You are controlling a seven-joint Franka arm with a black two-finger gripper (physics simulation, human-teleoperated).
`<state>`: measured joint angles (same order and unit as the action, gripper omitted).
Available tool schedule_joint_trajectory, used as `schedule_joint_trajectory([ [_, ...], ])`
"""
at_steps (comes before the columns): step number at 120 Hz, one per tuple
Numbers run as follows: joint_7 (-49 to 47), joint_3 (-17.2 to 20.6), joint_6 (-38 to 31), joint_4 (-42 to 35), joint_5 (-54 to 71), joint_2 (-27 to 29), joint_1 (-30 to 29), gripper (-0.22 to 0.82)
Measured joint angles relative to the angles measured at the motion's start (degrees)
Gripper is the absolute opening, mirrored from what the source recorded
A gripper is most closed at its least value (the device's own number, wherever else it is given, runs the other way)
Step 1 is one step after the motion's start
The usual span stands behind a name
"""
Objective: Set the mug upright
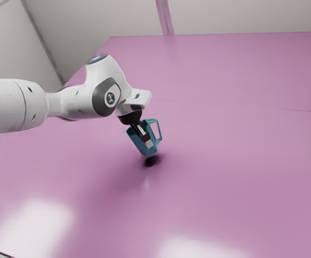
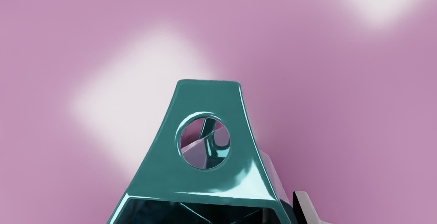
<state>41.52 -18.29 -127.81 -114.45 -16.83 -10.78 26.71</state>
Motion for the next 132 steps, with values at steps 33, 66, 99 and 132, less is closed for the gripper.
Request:
schedule_joint_trajectory([
  [33, -2.57, 0.10, -3.23, 5.59, 11.00, -6.68, 2.43, -0.17],
  [66, -3.72, 1.19, -9.71, 6.73, 16.57, -9.71, 1.20, -0.17],
  [99, -4.02, 3.71, -12.15, 6.60, 13.28, -12.25, -2.17, -0.17],
  [132, -3.30, 3.73, -12.44, 6.66, 12.18, -12.70, -2.05, 0.23],
])
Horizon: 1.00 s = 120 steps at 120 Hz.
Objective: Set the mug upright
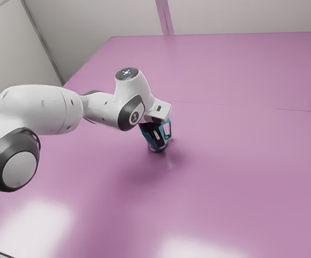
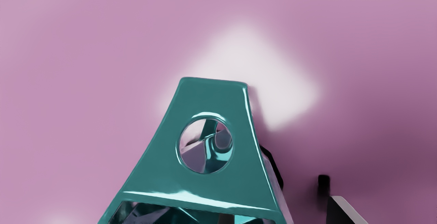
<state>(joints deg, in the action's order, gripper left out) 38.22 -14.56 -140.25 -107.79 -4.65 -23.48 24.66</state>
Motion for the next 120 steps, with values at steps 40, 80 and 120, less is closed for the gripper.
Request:
schedule_joint_trajectory([
  [40, 1.11, -0.40, 0.59, -0.18, 0.41, 2.92, 1.10, 0.53],
  [80, -0.76, -1.16, 7.44, 0.04, 2.59, 12.54, 1.30, 0.59],
  [120, -10.68, -0.42, 29.23, 10.87, 8.20, 19.24, -2.08, 0.60],
])
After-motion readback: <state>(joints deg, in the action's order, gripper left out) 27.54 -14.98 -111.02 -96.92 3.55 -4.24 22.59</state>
